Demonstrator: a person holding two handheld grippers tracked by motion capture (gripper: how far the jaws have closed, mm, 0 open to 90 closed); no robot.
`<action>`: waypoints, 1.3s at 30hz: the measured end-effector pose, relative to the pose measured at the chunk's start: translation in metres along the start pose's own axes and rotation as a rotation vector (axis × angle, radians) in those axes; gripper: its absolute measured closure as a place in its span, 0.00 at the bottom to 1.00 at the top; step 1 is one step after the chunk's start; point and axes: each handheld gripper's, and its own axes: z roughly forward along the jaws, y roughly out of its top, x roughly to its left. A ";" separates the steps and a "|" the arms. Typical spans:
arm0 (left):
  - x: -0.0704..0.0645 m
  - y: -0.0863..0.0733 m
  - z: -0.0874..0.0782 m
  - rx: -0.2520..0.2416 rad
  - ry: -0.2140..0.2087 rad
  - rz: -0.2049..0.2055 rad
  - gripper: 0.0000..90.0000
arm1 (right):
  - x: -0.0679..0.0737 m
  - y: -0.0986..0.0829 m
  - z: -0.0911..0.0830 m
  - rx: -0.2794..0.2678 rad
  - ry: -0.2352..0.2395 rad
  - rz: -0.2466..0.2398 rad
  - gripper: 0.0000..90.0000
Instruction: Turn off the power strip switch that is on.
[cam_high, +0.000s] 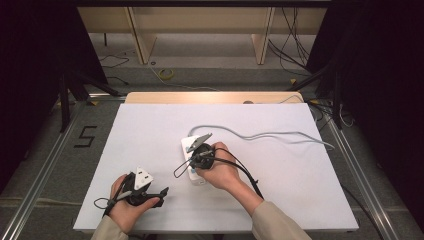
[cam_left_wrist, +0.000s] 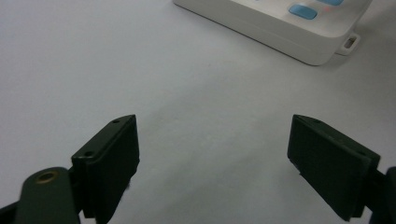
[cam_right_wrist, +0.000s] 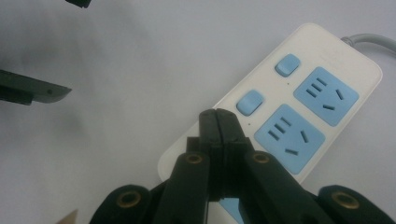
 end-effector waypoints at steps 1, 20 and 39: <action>0.000 0.000 0.000 0.000 0.000 0.000 0.18 | 0.000 0.000 0.001 -0.003 -0.001 -0.006 1.00; 0.000 0.000 0.000 0.001 -0.002 0.002 0.18 | 0.000 0.001 0.010 0.035 0.001 -0.012 1.00; 0.000 0.000 0.000 0.001 -0.004 -0.001 0.18 | 0.001 0.002 0.013 0.057 -0.001 -0.007 1.00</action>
